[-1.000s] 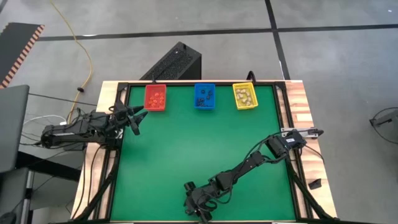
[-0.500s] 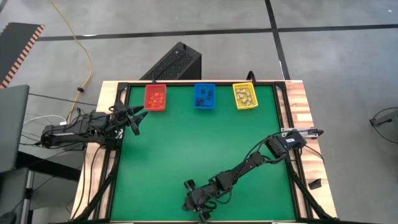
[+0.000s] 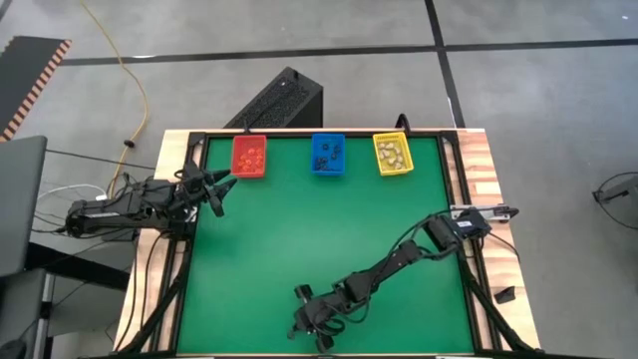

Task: Sort Halloween decoration
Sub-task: Put the black skull toy into the blue bin

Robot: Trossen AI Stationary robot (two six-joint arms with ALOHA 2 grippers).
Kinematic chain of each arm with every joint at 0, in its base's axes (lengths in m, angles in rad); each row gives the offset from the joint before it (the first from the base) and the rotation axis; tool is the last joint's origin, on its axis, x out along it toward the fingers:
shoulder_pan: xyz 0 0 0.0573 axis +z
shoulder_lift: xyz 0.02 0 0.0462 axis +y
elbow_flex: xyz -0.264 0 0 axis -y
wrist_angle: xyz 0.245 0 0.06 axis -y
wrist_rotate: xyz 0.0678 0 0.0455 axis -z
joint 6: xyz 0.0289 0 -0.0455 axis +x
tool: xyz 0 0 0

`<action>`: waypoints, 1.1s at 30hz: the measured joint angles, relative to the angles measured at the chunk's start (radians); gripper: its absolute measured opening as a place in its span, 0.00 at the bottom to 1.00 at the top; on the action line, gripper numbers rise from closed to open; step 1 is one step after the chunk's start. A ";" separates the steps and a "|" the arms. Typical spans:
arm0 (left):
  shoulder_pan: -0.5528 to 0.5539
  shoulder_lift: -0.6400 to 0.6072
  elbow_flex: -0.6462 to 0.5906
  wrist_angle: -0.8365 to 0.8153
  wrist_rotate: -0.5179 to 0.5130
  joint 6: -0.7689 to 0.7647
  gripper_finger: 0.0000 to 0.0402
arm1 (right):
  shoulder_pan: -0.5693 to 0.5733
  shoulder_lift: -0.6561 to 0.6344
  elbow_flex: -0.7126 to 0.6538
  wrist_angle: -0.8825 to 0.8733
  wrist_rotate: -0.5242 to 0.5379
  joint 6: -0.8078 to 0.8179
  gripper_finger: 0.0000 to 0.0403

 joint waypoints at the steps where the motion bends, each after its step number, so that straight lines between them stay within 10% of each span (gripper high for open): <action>1: 0.000 0.000 0.000 0.000 0.000 0.000 0.42 | -0.006 0.000 0.000 -0.001 0.000 -0.001 0.05; 15: 0.000 0.000 0.000 0.000 0.000 0.000 0.42 | -0.085 -0.092 -0.005 -0.118 -0.007 -0.064 0.07; 20: 0.000 0.000 0.000 0.000 0.000 0.001 0.42 | -0.054 -0.147 0.000 -0.081 -0.208 -0.114 0.13; 33: 0.000 0.000 0.000 -0.005 0.000 0.000 0.42 | -0.026 -0.078 0.002 0.048 -0.206 -0.127 0.61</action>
